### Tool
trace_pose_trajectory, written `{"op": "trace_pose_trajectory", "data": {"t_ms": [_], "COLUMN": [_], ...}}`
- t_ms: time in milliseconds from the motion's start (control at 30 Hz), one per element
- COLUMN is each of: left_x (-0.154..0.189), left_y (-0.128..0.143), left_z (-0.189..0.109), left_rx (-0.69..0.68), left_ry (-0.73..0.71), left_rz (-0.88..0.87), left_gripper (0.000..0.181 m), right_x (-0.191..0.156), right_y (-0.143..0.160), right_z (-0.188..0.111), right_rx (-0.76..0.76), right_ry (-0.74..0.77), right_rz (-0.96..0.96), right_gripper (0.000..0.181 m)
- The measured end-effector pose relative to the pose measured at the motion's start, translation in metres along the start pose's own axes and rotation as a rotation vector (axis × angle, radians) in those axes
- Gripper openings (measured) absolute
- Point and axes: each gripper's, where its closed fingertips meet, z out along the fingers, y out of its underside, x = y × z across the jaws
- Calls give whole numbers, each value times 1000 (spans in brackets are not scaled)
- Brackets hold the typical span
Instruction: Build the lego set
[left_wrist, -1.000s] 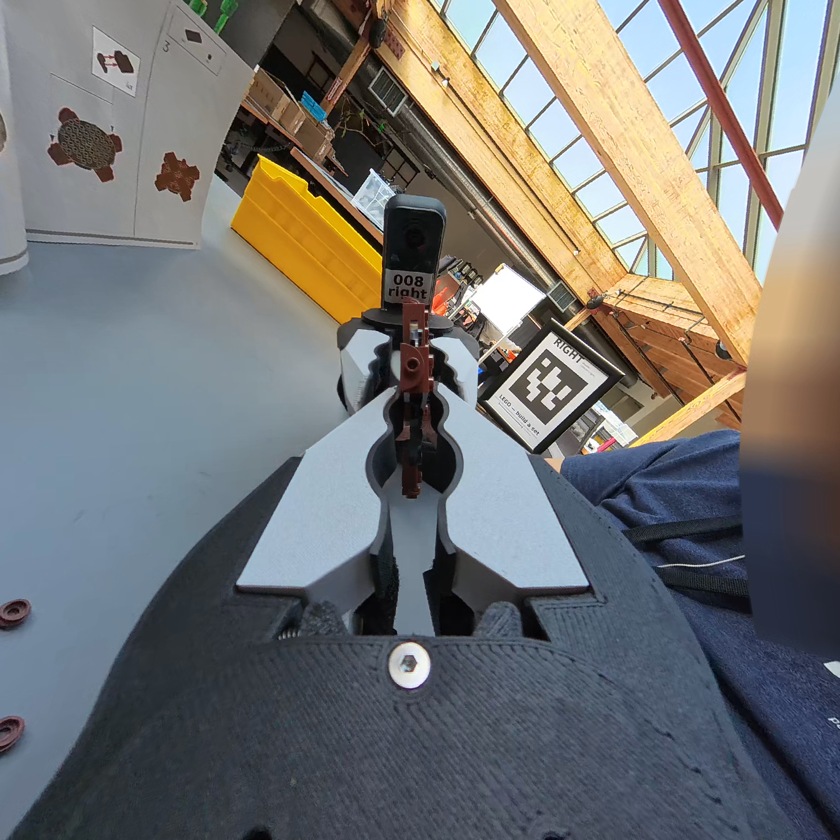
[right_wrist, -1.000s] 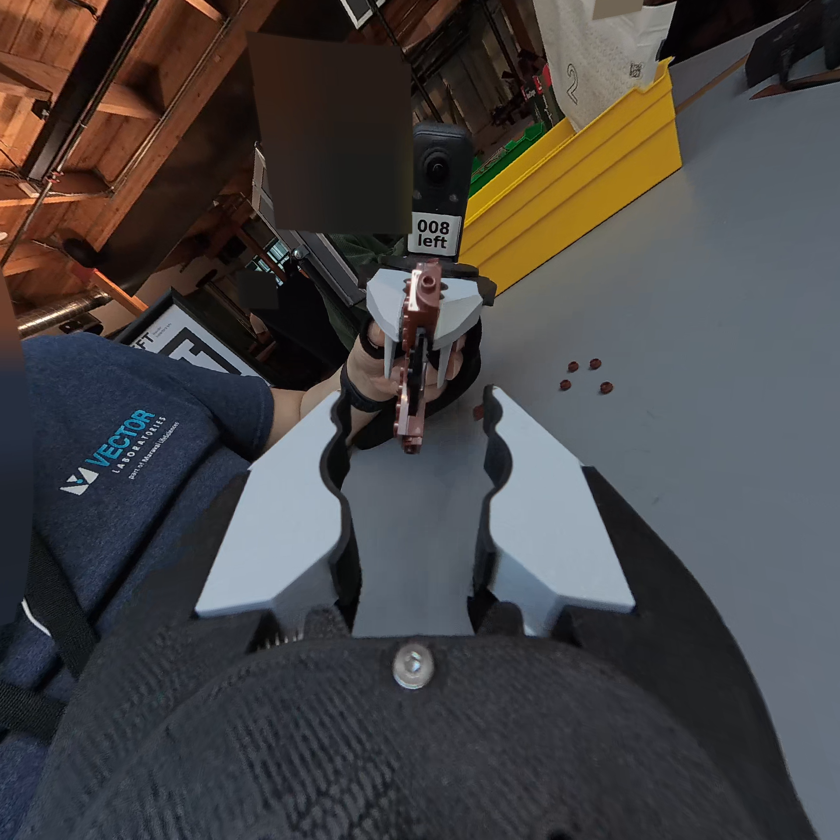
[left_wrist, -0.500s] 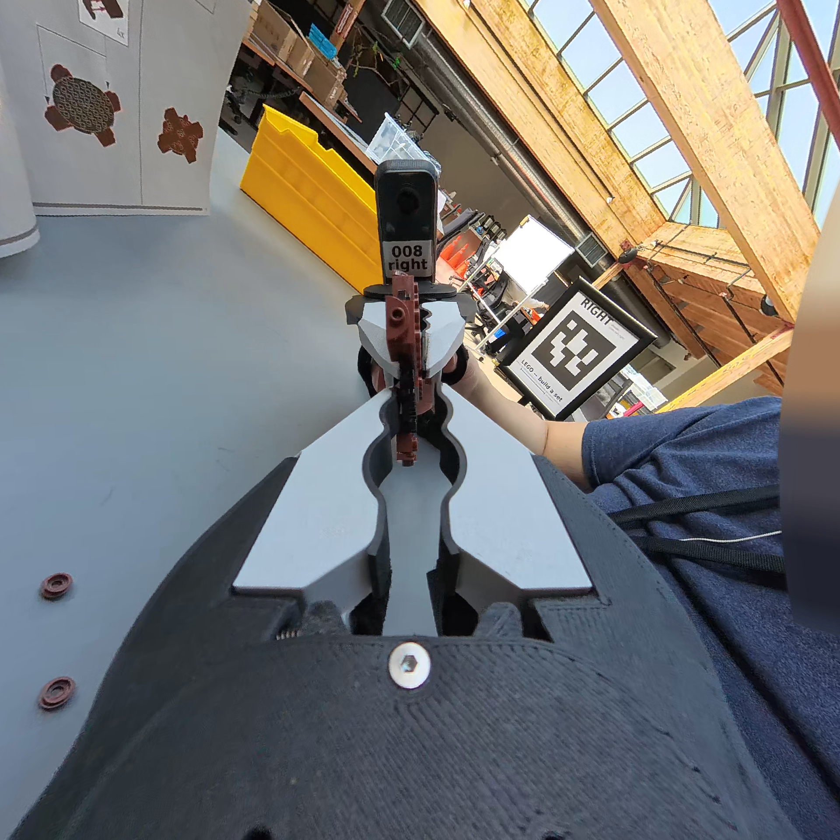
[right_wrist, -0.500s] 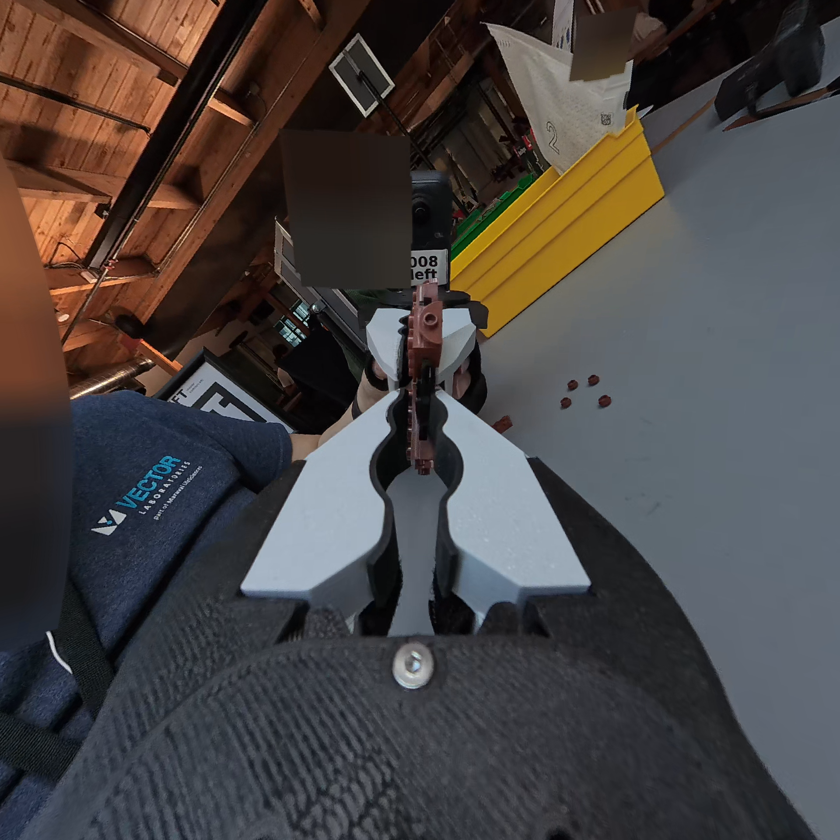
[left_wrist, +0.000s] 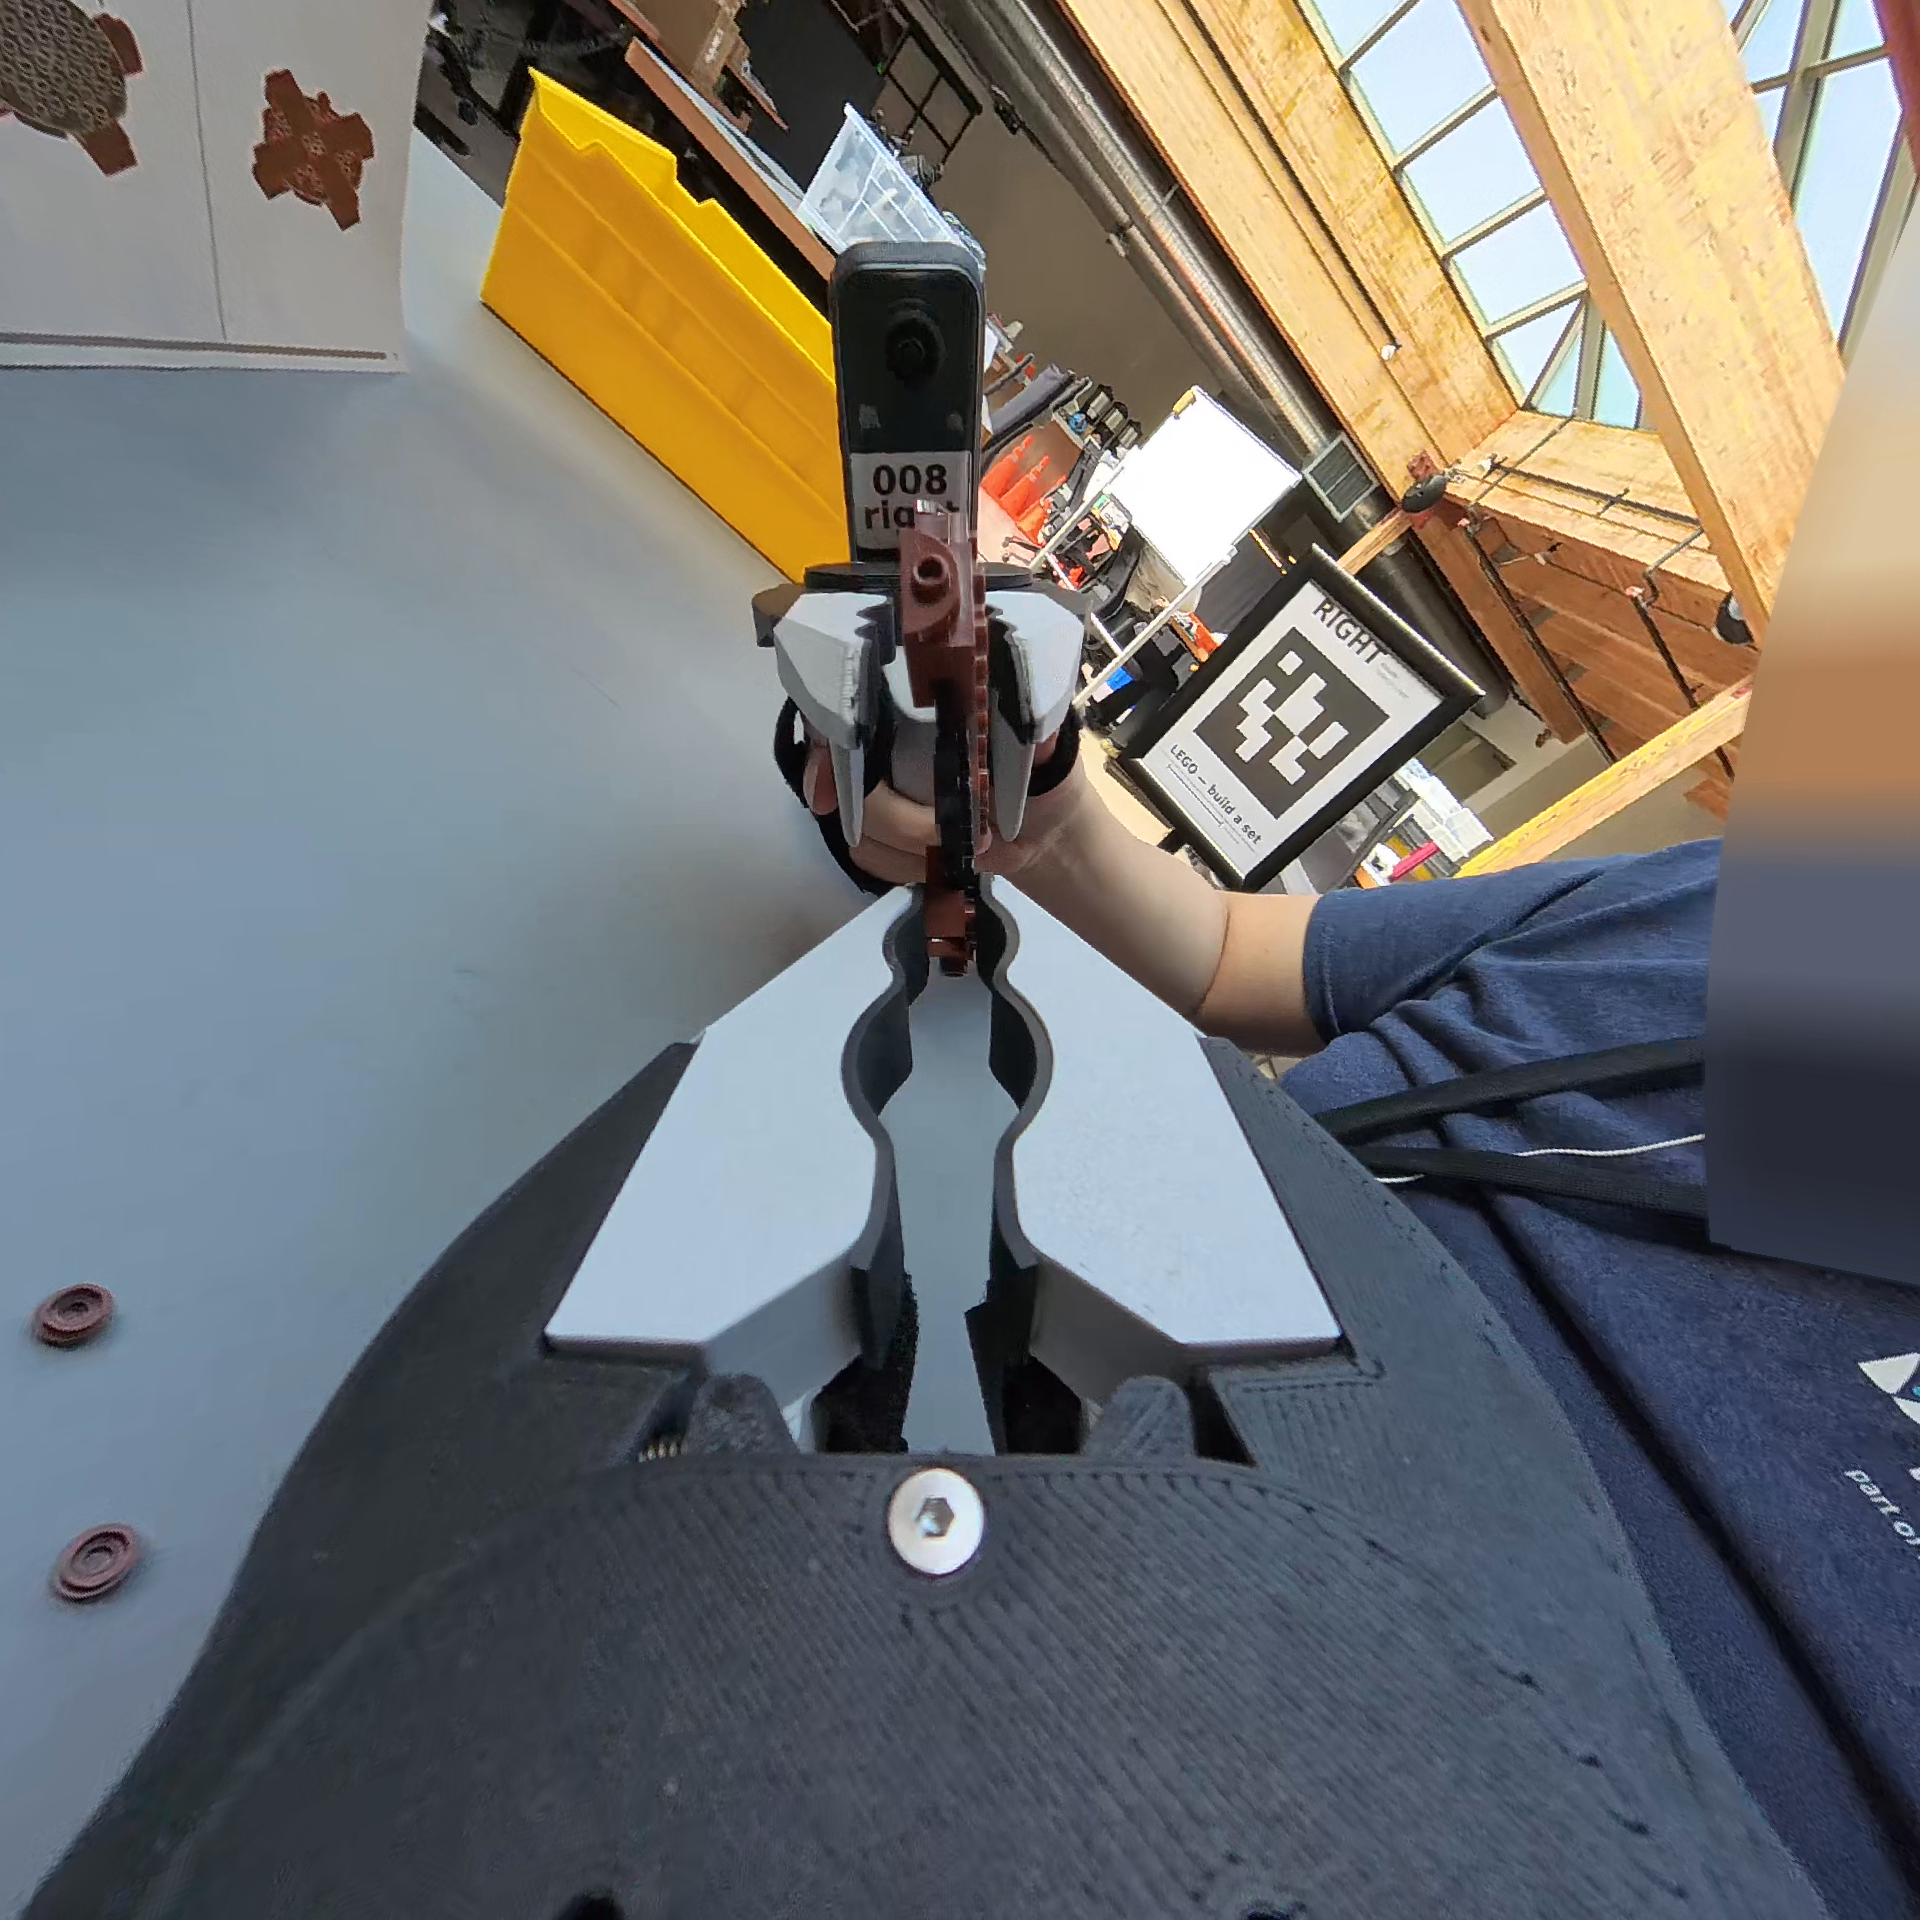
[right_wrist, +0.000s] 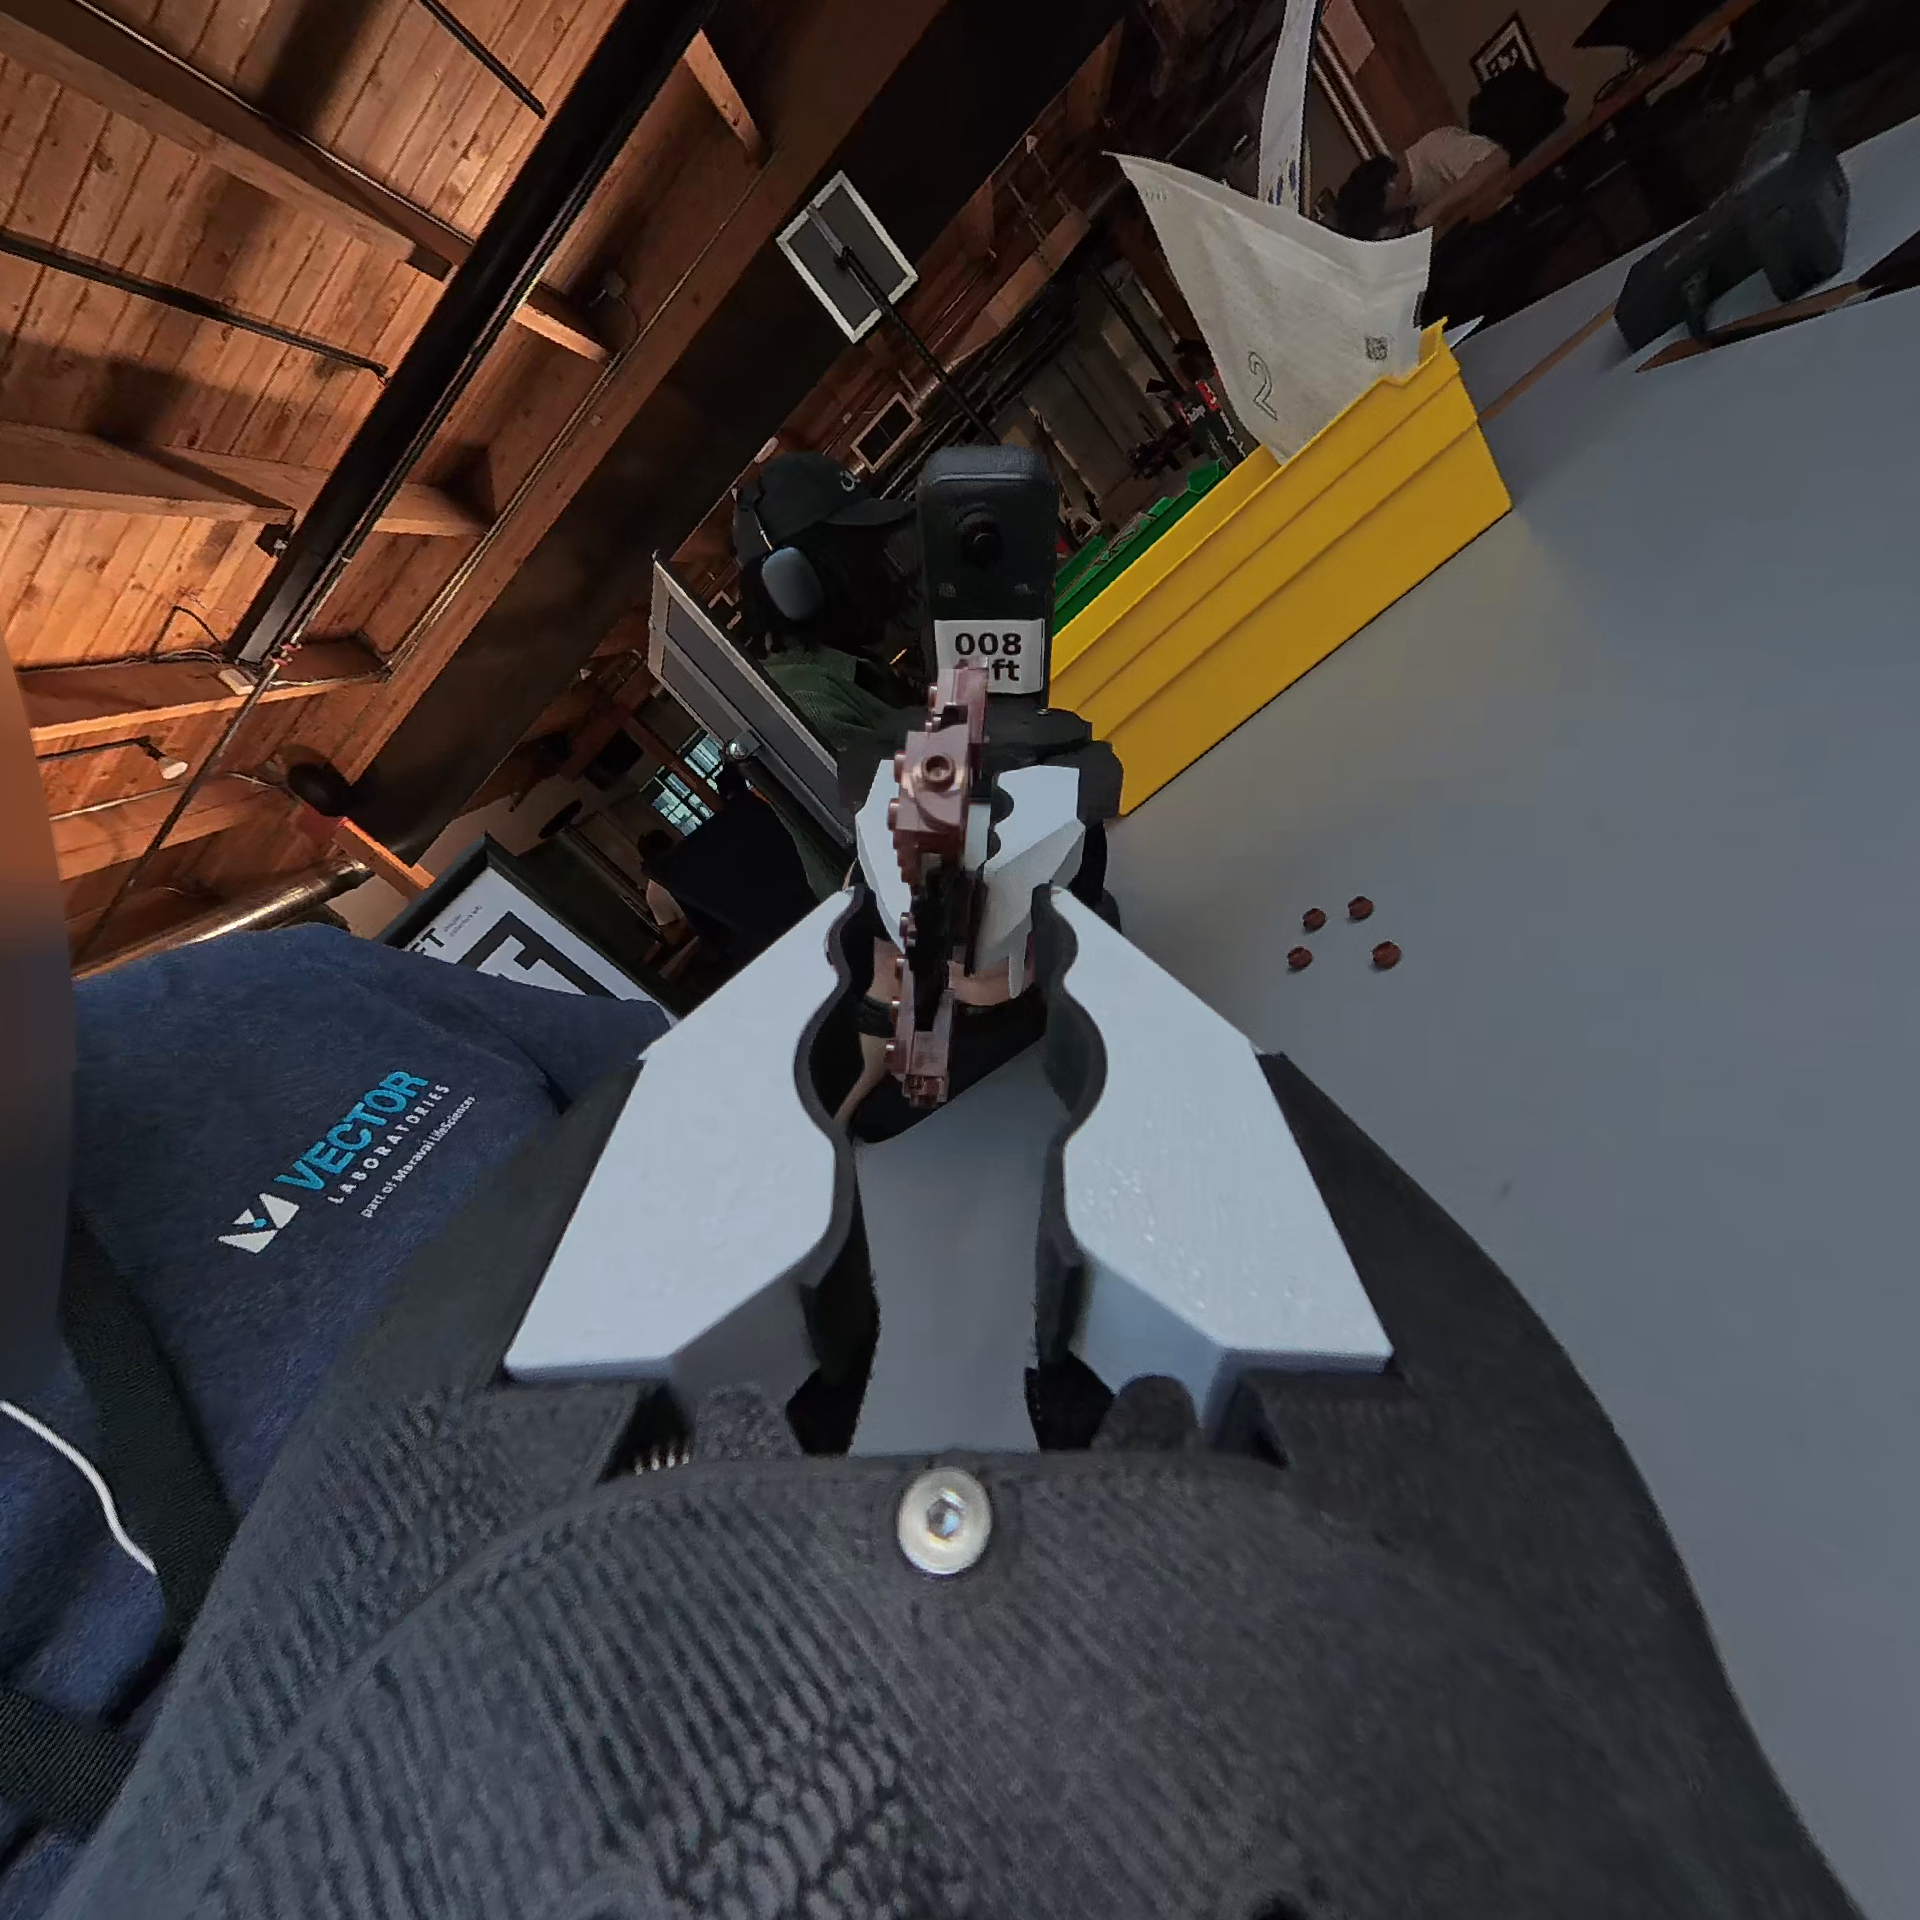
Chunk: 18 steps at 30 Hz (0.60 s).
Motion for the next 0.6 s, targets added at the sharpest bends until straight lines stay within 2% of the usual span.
{"op": "trace_pose_trajectory", "data": {"t_ms": [100, 167, 200, 333, 400, 433, 500, 567, 600], "left_x": [-3, -8, -11, -10, -10, -11, -10, -10, -12], "left_y": [9, 14, 17, 22, 26, 27, 30, 27, 21], "left_z": [-1, -1, -2, -4, -6, -6, -7, -11, -19], "left_rx": [-66, -102, -120, -168, -198, -206, -228, -235, -224], "left_ry": [0, -35, -54, -63, -66, -73, -66, -87, -127], "left_rz": [-28, -13, -9, 11, 18, 24, 35, 66, 104], "left_gripper": [6, 6, 6, 6, 6, 6, 6, 7, 14], "right_x": [7, 12, 11, 7, 6, 5, 5, 6, 10], "right_y": [13, 20, 22, 30, 34, 35, 38, 34, 29], "right_z": [3, 4, 5, 7, 9, 10, 10, 10, 7], "right_rx": [-75, -115, -131, -175, -194, -202, -225, -197, -167], "right_ry": [31, 62, 57, 29, 19, 16, 17, 30, 50], "right_rz": [20, 8, -3, -6, 6, 11, -2, 10, 22], "right_gripper": [28, 21, 8, 6, 14, 7, 6, 6, 6]}}
